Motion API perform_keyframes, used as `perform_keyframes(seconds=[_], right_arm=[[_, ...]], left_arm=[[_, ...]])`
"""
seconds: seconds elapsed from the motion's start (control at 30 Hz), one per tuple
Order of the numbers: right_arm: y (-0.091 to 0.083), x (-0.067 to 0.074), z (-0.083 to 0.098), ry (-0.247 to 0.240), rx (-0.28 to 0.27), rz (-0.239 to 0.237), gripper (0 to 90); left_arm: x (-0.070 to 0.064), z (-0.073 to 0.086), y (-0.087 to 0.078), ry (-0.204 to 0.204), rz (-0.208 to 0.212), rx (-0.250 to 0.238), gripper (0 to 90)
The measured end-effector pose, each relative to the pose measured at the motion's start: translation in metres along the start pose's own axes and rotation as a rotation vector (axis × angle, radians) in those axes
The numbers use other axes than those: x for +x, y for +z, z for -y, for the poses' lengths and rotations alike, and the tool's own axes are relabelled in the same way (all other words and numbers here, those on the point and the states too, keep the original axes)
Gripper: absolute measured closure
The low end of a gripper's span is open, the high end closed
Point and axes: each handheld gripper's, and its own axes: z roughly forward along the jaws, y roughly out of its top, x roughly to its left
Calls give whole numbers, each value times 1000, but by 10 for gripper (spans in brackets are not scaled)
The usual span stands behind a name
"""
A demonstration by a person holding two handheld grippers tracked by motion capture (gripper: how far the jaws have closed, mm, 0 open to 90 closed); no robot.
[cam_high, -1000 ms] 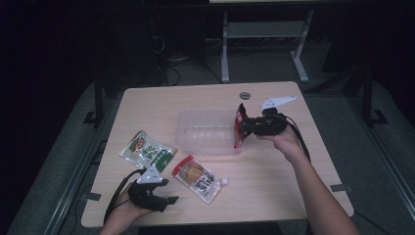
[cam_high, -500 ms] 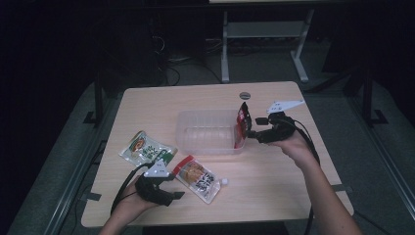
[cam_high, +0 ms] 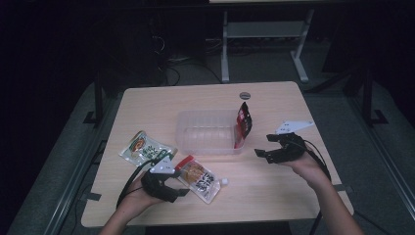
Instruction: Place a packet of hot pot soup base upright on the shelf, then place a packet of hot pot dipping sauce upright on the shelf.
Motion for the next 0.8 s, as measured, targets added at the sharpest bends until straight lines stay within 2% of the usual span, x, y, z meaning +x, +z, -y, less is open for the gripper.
perform_keyframes(seconds=[0.07,0.17,0.27,0.4,0.6,0.63,0.67,0.7,0.73,0.8], right_arm=[[-2,3,7,5,-4,4,235],[-5,9,17,12,-9,-14,227],[-7,16,26,12,6,-26,226],[-8,26,37,-13,42,-21,218],[-9,39,53,5,65,-42,199],[-8,41,56,-4,77,-43,198],[-7,43,57,-15,94,-45,192],[-5,44,57,-22,103,-45,187],[-4,45,57,-24,107,-43,185],[-1,45,55,-23,103,-48,185]], left_arm=[[0,0,0,0,1,2,287],[1,0,0,4,1,9,291],[0,0,1,-1,5,14,314],[-1,-2,3,-9,12,8,459],[-3,-9,14,2,48,35,773],[-4,-11,16,14,53,45,816],[-5,-13,19,9,61,37,864],[-6,-14,20,19,62,46,893],[-7,-16,23,10,57,42,896],[-8,-18,28,28,54,69,896]])
